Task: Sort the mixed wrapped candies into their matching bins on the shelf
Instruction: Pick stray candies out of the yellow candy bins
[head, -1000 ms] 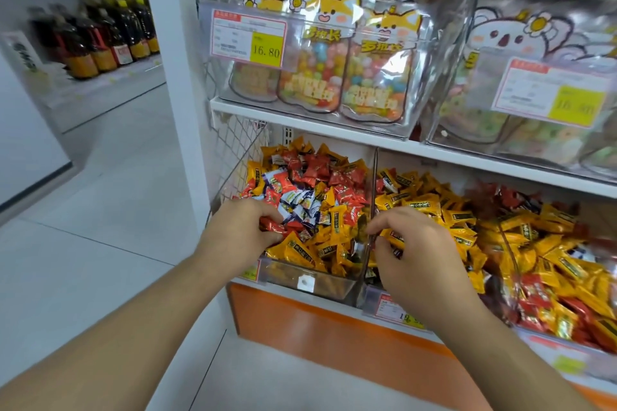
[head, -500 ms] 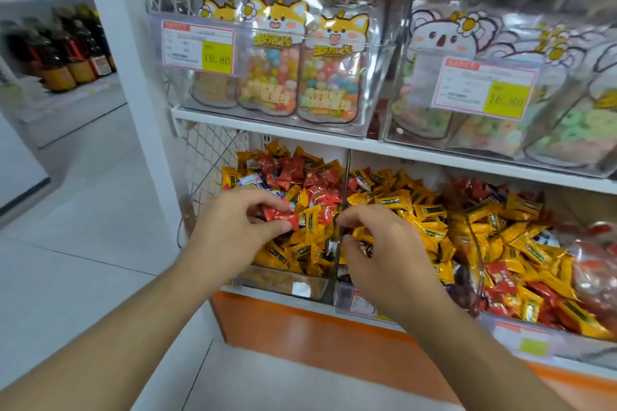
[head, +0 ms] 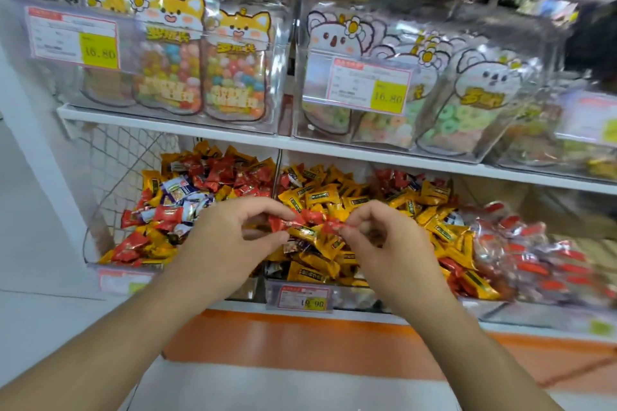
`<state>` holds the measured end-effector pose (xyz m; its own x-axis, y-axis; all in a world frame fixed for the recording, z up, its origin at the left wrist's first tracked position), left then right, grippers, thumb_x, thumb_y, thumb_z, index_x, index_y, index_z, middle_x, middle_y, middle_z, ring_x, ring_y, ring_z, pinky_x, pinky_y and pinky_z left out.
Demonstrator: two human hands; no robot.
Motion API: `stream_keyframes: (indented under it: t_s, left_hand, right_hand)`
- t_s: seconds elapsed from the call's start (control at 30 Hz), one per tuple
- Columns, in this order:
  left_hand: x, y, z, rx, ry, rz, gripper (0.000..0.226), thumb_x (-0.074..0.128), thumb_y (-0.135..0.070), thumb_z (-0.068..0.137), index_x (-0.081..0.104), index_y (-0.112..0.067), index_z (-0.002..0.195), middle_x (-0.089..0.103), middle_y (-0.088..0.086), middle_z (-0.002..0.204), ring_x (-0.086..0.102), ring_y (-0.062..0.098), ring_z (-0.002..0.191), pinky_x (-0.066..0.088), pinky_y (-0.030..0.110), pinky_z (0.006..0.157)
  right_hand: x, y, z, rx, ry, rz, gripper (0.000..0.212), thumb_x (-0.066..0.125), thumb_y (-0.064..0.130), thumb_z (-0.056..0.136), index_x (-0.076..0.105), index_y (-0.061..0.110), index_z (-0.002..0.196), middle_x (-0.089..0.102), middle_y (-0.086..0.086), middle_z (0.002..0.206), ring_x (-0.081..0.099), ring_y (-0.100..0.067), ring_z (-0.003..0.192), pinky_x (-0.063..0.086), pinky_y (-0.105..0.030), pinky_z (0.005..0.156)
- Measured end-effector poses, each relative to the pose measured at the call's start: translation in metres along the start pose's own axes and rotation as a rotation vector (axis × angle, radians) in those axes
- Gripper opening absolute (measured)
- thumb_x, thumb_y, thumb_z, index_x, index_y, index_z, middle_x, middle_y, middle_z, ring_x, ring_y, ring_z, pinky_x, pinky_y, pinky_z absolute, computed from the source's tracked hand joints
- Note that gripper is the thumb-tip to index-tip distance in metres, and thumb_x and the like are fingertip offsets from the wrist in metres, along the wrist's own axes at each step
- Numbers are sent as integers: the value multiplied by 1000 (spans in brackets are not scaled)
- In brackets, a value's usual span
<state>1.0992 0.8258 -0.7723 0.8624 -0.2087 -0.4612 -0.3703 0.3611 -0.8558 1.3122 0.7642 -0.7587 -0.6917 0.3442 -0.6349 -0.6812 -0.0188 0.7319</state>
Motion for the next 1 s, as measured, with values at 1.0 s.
stream_keyframes:
  t_s: [1.0]
  left_hand:
    - [44, -24, -4, 39, 1, -4, 26, 76, -17, 91, 68, -31, 111, 68, -18, 101, 67, -2, 94, 57, 21, 81]
  right_hand:
    - [-104, -80, -7, 257, -145, -384, 11, 78, 28, 89, 67, 24, 91, 71, 9, 80, 65, -17, 75, 48, -30, 67]
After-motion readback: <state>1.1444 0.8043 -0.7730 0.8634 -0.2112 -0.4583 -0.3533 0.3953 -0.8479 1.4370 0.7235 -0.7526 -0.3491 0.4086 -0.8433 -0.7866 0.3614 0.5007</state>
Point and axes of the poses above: each hand's wrist, its own z-axis towards the middle knuckle, its own x-axis out of the palm, y = z × x, the point moved 8 cm from there along z, towards the middle knuckle
